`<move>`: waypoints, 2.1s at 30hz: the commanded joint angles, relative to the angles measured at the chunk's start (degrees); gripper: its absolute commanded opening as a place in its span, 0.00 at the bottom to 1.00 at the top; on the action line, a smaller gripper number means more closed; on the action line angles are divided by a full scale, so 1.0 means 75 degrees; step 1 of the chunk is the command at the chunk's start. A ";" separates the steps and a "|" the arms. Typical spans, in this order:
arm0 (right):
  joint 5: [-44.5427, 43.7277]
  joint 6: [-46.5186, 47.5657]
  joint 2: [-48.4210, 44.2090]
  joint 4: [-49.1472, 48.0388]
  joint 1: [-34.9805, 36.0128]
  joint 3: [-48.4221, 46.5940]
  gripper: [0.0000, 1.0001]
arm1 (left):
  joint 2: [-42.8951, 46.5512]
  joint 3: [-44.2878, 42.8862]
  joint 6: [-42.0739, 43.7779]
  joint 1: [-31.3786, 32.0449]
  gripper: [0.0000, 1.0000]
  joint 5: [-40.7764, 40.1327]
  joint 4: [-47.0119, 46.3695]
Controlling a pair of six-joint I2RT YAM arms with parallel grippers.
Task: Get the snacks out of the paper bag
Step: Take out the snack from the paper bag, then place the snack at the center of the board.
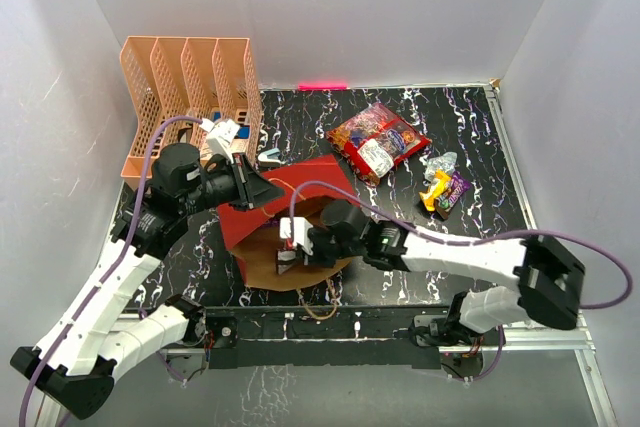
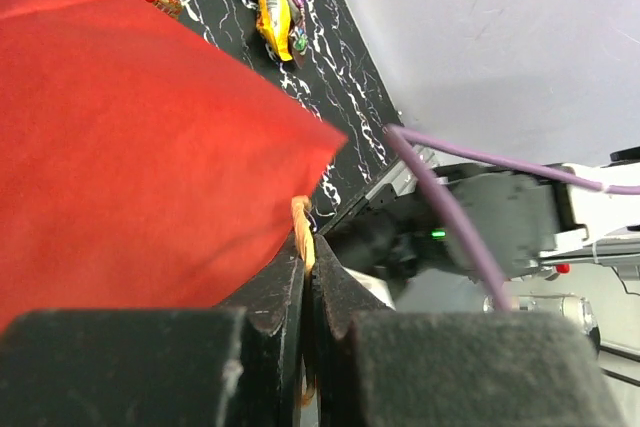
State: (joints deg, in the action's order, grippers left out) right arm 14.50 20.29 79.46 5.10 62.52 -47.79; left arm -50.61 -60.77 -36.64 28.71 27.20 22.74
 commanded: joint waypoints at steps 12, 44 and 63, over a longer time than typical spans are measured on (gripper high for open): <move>-0.2681 0.0667 -0.4215 -0.1583 -0.0035 0.0830 0.07 | -0.0039 -0.0028 0.0039 -0.0031 0.00 -0.0032 0.0015; -0.3221 -0.8905 -0.1021 0.1311 -0.7795 -0.0632 0.07 | 0.0066 -0.0158 0.0047 -0.0031 0.00 -0.0076 0.0249; -0.2007 -1.0168 0.1807 0.1989 -0.8617 -0.1579 0.10 | 0.0124 -0.0135 0.0016 -0.0032 0.00 -0.0066 0.0224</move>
State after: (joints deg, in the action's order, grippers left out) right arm -1.08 -54.39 90.54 20.40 -2.13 -56.18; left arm -51.11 -60.77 -36.62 28.67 26.37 24.47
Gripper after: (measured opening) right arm 0.128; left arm 0.010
